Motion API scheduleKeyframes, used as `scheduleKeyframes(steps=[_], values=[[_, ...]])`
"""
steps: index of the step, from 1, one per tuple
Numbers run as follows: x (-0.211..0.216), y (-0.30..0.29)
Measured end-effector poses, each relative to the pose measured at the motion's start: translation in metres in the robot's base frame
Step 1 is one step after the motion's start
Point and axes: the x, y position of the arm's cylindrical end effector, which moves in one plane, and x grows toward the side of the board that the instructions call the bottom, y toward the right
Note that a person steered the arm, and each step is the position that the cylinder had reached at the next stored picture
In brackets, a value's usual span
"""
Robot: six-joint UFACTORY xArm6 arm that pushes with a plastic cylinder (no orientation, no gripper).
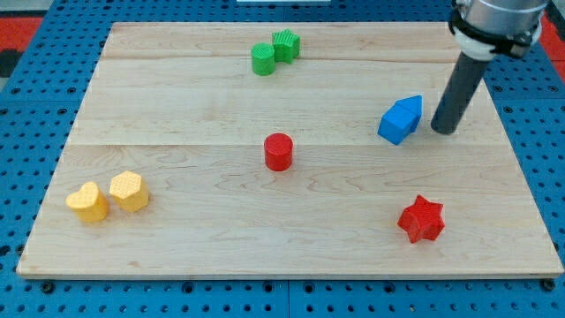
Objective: Move blue blocks towards red circle
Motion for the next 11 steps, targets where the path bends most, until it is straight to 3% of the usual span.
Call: scheduleKeyframes(steps=[4,5,6,9,11], values=[[-0.004,-0.018],[-0.004,-0.080],[0.021,-0.105],[0.053,-0.074],[0.054,-0.108]])
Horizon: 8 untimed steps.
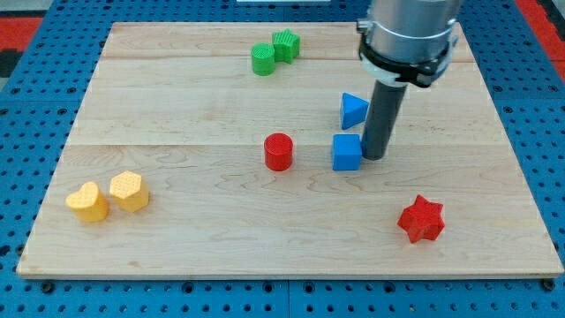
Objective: Move blue blocks towards red circle
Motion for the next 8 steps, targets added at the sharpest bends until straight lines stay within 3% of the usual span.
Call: scheduleKeyframes(steps=[1,2,3,6,8], values=[[-0.005,0.007],[-0.033,0.082],[-0.080,0.072],[-0.074,-0.055],[-0.165,0.022]])
